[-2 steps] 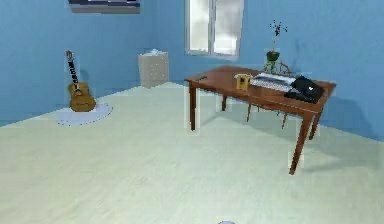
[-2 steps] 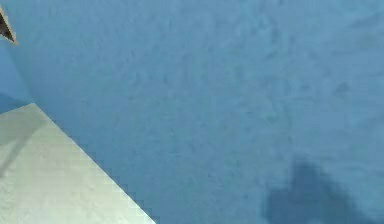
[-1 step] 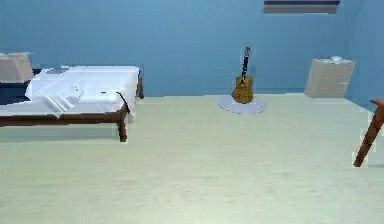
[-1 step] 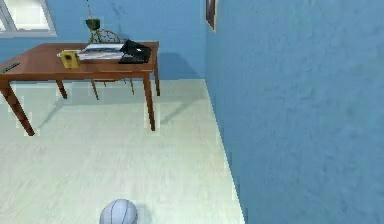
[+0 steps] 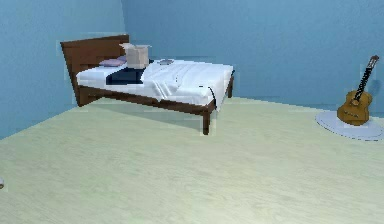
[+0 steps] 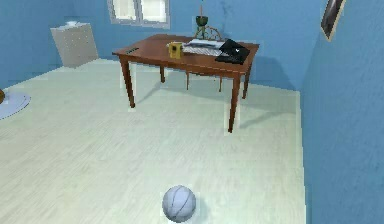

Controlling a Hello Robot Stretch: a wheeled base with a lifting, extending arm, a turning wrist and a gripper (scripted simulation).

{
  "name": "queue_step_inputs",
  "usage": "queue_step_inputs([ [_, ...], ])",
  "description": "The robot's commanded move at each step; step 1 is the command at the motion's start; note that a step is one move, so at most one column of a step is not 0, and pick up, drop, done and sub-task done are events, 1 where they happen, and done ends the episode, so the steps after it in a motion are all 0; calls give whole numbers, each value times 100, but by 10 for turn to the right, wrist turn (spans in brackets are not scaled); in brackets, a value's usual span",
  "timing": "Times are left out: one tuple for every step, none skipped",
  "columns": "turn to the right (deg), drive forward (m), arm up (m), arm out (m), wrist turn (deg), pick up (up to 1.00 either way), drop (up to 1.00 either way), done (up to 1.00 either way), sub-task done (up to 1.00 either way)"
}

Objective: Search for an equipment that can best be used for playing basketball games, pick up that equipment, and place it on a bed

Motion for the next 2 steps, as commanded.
queue_step_inputs([
  [0,0,16,0,0,0,0,0,0],
  [0,0,0,44,0,0,0,0,0],
])
